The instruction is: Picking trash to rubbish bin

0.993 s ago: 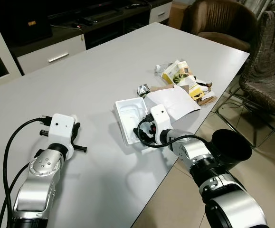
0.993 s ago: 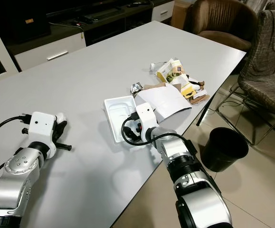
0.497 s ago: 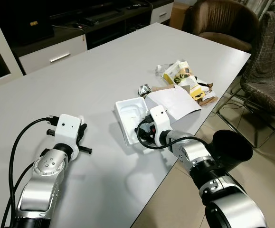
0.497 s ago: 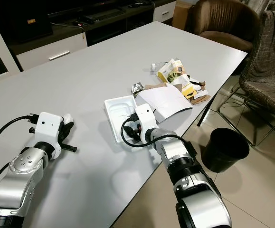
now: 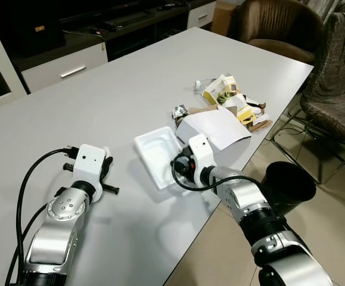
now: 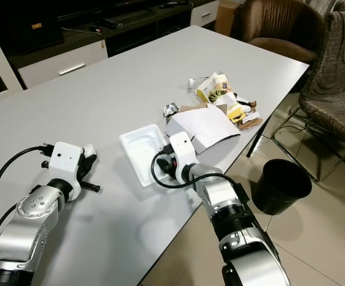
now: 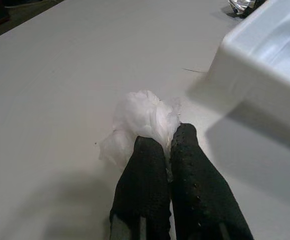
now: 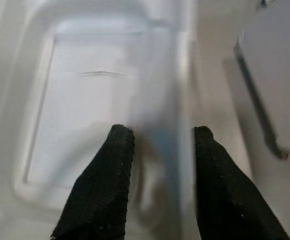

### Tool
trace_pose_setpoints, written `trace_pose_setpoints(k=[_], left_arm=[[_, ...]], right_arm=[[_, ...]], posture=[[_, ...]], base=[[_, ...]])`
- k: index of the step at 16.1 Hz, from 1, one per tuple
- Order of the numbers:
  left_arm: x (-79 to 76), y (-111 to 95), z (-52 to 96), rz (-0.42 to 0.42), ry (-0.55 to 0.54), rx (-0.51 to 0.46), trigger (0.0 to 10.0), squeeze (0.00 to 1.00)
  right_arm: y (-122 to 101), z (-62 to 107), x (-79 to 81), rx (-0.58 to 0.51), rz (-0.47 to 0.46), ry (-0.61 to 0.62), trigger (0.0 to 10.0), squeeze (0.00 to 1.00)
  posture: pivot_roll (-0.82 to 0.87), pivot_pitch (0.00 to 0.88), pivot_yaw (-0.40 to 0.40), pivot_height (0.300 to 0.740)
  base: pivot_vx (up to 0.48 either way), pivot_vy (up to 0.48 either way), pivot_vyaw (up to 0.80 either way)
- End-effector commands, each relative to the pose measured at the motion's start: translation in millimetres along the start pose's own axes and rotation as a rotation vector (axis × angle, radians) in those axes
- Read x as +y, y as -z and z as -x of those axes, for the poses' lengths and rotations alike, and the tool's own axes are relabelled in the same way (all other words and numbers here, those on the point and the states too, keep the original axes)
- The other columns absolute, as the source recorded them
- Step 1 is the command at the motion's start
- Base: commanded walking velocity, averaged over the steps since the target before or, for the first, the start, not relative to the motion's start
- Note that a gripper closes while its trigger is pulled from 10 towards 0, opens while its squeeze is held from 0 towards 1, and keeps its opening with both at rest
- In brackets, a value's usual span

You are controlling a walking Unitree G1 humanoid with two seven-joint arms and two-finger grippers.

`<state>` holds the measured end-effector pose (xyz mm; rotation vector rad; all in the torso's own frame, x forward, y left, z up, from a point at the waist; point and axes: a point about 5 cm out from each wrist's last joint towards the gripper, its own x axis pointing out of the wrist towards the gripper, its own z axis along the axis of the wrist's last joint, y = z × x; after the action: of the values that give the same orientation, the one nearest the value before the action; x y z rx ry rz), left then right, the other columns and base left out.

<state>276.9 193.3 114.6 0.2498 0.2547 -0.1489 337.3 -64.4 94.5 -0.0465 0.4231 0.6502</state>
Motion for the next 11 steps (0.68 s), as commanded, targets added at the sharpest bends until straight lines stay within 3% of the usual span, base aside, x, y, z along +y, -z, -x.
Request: trace_pose_setpoints(k=[1,5,7,11], left_arm=[[-2.7,0,-1.0,-0.009,0.009,0.001,0.0,0.0],[-4.8,4,-0.8,0.047,0.001,0.004,0.0,0.0],[-2.7,-1,-0.4,0.09,-0.022,-0.024,0.0,0.0],[0.2,-18,1.1,0.173,-0.059,-0.119,0.0,0.0]], right_arm=[[-7,3.0,0.7,-0.033,-0.015,-0.007,0.0,0.0],[-20,11.4,2.9,-0.17,-0.054,0.03,0.0,0.0],[-41,27.3,6.2,-0.332,-0.092,0.021,0.0,0.0],[-55,60.6,8.5,-0.481,-0.11,0.046,0.0,0.0]], posture=[[-0.01,0.0,-0.053,0.74],[-0.02,0.0,-0.053,0.74],[-0.02,0.0,-0.053,0.74],[-0.03,0.0,-0.046,0.74]], base=[[0.0,0.0,0.0],[0.0,0.0,0.0],[0.0,0.0,0.0],[0.0,0.0,0.0]])
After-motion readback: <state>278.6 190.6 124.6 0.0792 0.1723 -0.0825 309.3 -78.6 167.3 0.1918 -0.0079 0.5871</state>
